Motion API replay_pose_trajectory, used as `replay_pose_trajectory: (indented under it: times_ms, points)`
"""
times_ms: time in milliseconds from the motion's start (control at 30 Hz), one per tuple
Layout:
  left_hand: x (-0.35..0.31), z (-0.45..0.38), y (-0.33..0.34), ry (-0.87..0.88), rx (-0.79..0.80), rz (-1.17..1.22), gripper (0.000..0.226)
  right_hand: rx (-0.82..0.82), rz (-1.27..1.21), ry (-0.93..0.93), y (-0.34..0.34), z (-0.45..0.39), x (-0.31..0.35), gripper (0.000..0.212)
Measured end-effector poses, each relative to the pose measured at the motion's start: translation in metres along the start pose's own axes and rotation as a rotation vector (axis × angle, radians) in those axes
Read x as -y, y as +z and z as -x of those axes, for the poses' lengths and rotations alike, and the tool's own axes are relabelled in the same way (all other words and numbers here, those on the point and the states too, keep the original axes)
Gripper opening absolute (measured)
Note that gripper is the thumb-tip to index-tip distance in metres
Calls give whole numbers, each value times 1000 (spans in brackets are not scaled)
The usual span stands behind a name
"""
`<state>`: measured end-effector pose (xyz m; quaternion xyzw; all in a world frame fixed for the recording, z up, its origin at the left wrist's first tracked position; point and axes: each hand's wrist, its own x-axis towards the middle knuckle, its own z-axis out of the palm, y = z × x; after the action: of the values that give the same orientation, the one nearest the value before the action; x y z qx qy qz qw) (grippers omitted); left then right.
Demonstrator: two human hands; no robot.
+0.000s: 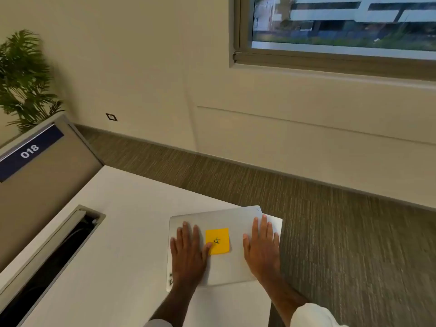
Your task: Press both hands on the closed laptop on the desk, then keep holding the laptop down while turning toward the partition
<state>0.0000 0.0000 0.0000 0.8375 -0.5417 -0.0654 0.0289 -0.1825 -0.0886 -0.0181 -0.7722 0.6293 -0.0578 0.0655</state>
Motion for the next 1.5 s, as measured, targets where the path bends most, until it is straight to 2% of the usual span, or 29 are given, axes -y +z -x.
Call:
replay_pose_trajectory:
  times_ms: [67,233,500,633,733,933,1100,1267,1500]
  points:
    - [6,-1,-3,-73,41,-19,72,71,-35,69,-8,-4,-5,68]
    - [8,0,-4,-224,0,-17,78,52,-6,100,-9,-3,-12,67]
    - [6,-1,-2,-324,46,-12,84,101,8,139,-7,-3,1,69]
    - [2,-12,-7,-433,111,167,85,107,-7,177,-3,-5,7,64]
    - [1,-23,-14,-524,139,337,83,85,-37,212,-2,-8,9,68]
    - [13,-32,-19,-627,154,494,81,-5,-132,257,-2,-11,11,76]
    - [28,-33,-21,-636,181,635,78,-27,-152,256,1,-14,4,75]
    - [36,-23,-23,-465,179,836,88,-28,-207,251,-1,-13,-2,77]
    - [36,-9,-27,-402,189,793,90,-38,-244,207,-5,-13,-5,76]
